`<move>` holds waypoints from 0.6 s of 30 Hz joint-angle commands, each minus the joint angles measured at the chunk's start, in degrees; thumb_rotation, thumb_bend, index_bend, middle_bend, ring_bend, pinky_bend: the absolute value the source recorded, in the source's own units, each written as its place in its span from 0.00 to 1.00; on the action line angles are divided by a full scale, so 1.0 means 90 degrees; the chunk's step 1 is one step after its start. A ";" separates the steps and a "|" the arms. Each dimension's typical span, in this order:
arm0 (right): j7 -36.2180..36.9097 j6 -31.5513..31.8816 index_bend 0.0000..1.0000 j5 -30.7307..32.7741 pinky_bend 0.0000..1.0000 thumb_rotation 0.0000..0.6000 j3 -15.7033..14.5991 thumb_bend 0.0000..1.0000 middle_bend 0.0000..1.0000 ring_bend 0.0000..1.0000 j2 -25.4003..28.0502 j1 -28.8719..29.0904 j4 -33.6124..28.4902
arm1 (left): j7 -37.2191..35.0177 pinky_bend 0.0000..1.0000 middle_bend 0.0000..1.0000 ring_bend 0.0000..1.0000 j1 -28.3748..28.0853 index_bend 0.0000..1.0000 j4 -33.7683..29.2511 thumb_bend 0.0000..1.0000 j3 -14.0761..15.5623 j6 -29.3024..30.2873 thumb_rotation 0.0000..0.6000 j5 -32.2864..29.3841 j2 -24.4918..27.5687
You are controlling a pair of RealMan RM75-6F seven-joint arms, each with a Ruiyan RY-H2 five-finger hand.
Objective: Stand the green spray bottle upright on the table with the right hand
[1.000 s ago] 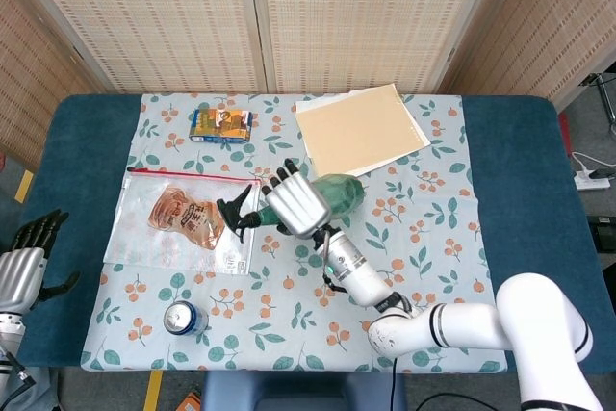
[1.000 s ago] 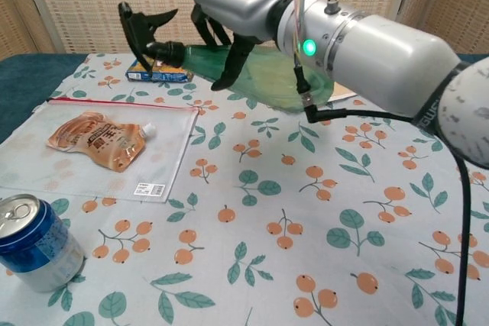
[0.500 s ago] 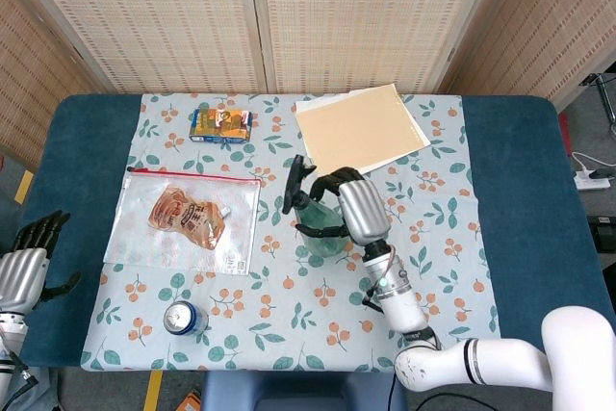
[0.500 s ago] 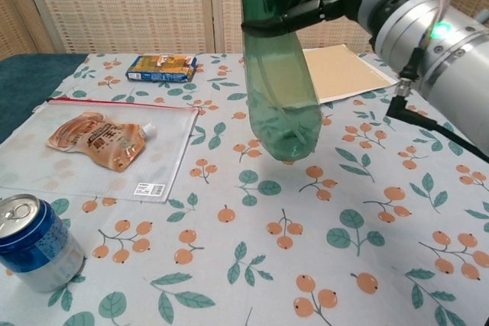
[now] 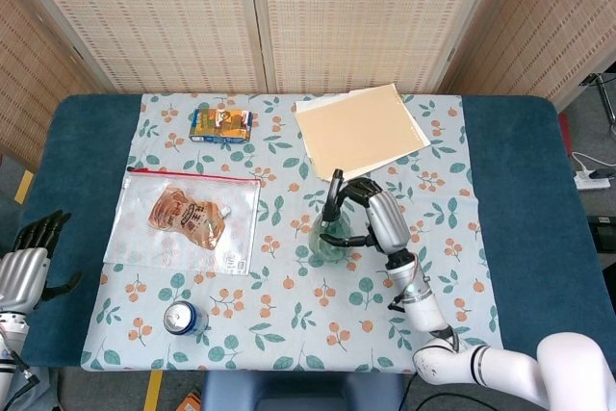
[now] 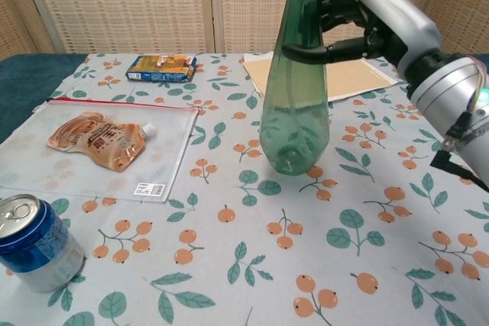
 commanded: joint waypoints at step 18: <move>0.0180 -0.0282 0.83 -0.0314 0.28 1.00 -0.0006 0.00 0.62 0.37 -0.0235 -0.0281 0.0422 | -0.0080 0.05 0.00 0.00 0.0015 0.00 0.0037 0.25 0.0006 0.0038 1.00 0.0061 0.0002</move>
